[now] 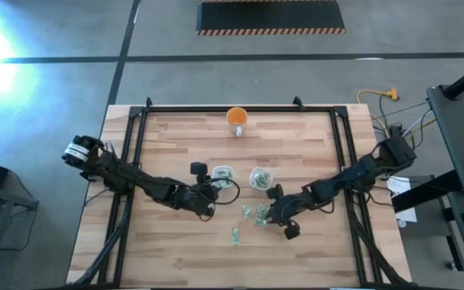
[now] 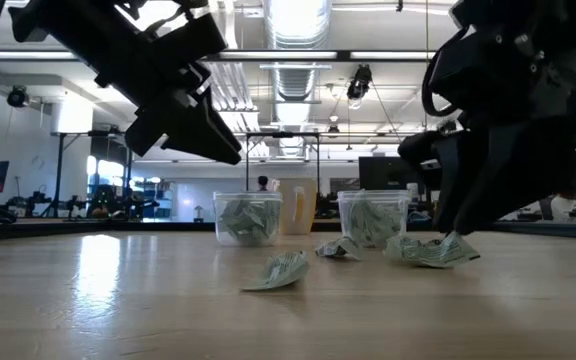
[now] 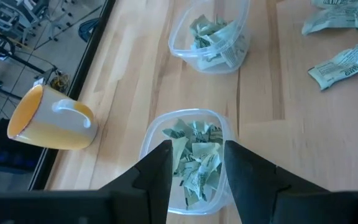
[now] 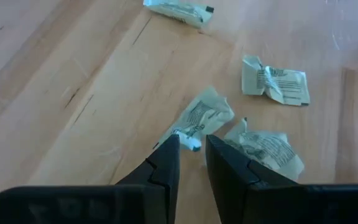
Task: Pick and place Stevia / Truvia into bins
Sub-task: Put the green stevia packet into the right transparent container
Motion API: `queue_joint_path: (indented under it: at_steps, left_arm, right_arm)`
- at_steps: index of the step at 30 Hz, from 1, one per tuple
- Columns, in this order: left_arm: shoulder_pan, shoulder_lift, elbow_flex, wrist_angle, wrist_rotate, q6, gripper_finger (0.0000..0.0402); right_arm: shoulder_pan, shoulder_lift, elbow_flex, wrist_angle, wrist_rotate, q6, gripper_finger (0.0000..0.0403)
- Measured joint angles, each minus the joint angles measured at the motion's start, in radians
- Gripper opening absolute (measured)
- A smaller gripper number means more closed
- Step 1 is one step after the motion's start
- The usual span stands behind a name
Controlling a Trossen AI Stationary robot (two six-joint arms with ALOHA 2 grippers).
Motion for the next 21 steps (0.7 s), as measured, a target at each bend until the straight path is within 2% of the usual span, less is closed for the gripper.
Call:
queue_joint_path:
  at_steps: [13,21]
  left_arm:
    - [0.0,0.0,-0.004,0.0,0.0,-0.002,0.013]
    - [-0.003,0.0,-0.005,0.0,0.001,-0.002,0.013]
  right_arm:
    - [0.0,0.042,0.003,0.04,0.003,0.014,0.0071]
    - [0.0,0.041,0.003,0.056,0.015,0.034,0.0121]
